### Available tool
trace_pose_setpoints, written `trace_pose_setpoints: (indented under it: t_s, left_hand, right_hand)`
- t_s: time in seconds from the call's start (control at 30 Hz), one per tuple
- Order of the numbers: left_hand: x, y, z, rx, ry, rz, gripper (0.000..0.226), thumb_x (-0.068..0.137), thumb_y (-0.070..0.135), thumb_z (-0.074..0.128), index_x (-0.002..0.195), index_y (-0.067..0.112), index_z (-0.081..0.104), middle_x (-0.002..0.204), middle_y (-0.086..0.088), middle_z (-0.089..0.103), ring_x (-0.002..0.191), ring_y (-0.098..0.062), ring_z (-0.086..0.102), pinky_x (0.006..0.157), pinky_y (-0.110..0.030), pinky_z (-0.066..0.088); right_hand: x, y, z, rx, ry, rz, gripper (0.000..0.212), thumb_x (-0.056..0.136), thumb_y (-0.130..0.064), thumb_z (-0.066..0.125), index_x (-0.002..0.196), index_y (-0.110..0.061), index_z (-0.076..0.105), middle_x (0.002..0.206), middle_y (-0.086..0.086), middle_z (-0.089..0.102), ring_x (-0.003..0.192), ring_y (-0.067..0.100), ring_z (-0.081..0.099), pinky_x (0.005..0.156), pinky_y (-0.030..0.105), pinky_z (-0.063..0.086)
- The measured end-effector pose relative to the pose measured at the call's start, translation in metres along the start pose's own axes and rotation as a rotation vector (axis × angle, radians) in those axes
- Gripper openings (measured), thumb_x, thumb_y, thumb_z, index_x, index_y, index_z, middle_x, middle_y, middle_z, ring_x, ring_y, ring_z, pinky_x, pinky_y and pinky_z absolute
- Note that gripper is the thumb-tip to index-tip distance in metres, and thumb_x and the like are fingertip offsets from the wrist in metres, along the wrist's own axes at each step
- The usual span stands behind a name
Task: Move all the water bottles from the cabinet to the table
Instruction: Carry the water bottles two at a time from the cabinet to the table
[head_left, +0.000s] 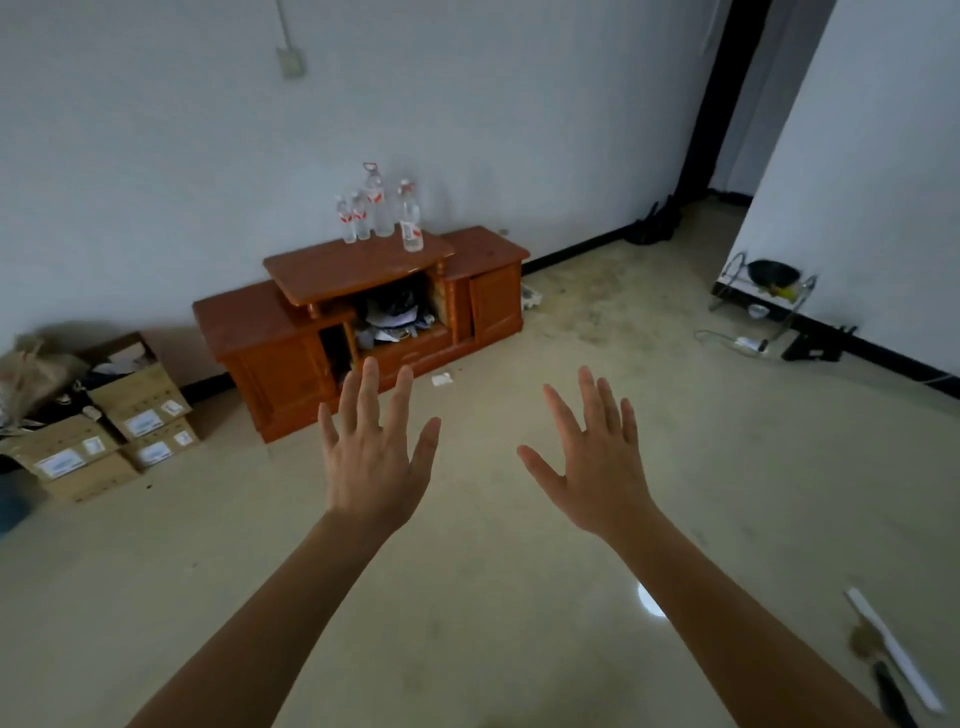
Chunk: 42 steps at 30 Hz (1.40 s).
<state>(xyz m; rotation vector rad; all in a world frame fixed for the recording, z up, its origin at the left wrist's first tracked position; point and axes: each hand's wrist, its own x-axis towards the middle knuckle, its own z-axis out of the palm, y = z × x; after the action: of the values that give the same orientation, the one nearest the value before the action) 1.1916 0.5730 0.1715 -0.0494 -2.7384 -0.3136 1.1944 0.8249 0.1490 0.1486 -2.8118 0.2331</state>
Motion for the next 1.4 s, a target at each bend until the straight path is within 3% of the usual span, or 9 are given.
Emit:
trace_pose_setpoints:
  t_s: [0.27, 0.63, 0.8, 1.0, 1.27, 1.4]
  left_hand:
    - [0.195, -0.019, 0.048, 0.012, 0.013, 0.031, 0.065, 0.099, 0.063, 0.020, 0.156, 0.032, 0.014, 0.166, -0.007, 0.008, 0.152, -0.030, 0.006, 0.119, -0.060, 0.012]
    - [0.485, -0.046, 0.187, 0.079, -0.025, -0.024, 0.069, 0.097, 0.065, 0.019, 0.156, 0.030, 0.016, 0.166, -0.007, 0.007, 0.152, -0.030, 0.007, 0.119, -0.060, 0.013]
    - [0.612, -0.067, 0.214, 0.109, 0.022, -0.047, 0.068, 0.098, 0.066, 0.018, 0.155, 0.029, 0.019, 0.165, -0.008, 0.012, 0.151, -0.032, 0.012, 0.118, -0.060, 0.014]
    - [0.729, -0.118, 0.272, 0.090, -0.034, -0.139, 0.067, 0.099, 0.062, 0.025, 0.157, 0.030, 0.016, 0.166, -0.007, 0.006, 0.152, -0.030, 0.006, 0.119, -0.060, 0.015]
    - [0.888, -0.214, 0.384, 0.077, -0.148, -0.203, 0.072, 0.096, 0.064, 0.019, 0.157, 0.028, 0.012, 0.166, -0.008, 0.003, 0.152, -0.031, 0.007, 0.118, -0.059, 0.018]
    - [0.984, -0.262, 0.423, 0.083, -0.224, -0.230, 0.074, 0.095, 0.065, 0.015, 0.158, 0.028, 0.004, 0.166, -0.007, -0.007, 0.152, -0.029, 0.000, 0.120, -0.057, 0.014]
  right_hand:
    - [0.196, 0.002, 0.048, 0.041, 0.025, -0.004, 0.079, 0.095, -0.077, 0.021, 0.158, -0.029, 0.021, 0.167, 0.014, 0.002, 0.154, 0.036, 0.003, 0.121, 0.055, 0.009]
    - [0.508, 0.058, 0.180, 0.115, 0.024, -0.033, 0.082, 0.094, -0.078, 0.020, 0.159, -0.029, 0.013, 0.167, 0.016, -0.001, 0.153, 0.037, 0.001, 0.122, 0.059, 0.011]
    - [0.662, 0.061, 0.203, 0.147, 0.020, -0.095, 0.079, 0.095, -0.073, 0.031, 0.158, -0.027, 0.018, 0.166, 0.017, 0.003, 0.152, 0.039, 0.008, 0.121, 0.059, 0.011]
    - [0.796, 0.049, 0.262, 0.144, -0.049, -0.176, 0.079, 0.095, -0.072, 0.035, 0.157, -0.027, 0.019, 0.166, 0.016, 0.005, 0.152, 0.039, 0.009, 0.121, 0.058, 0.011]
    - [0.980, 0.030, 0.373, 0.120, -0.128, -0.131, 0.088, 0.091, -0.077, 0.029, 0.159, -0.025, 0.012, 0.166, 0.018, 0.004, 0.152, 0.037, 0.010, 0.121, 0.056, 0.016]
    - [1.078, 0.014, 0.409, 0.127, -0.174, -0.110, 0.091, 0.090, -0.074, 0.039, 0.159, -0.025, 0.007, 0.166, 0.017, 0.002, 0.152, 0.037, 0.012, 0.121, 0.055, 0.018]
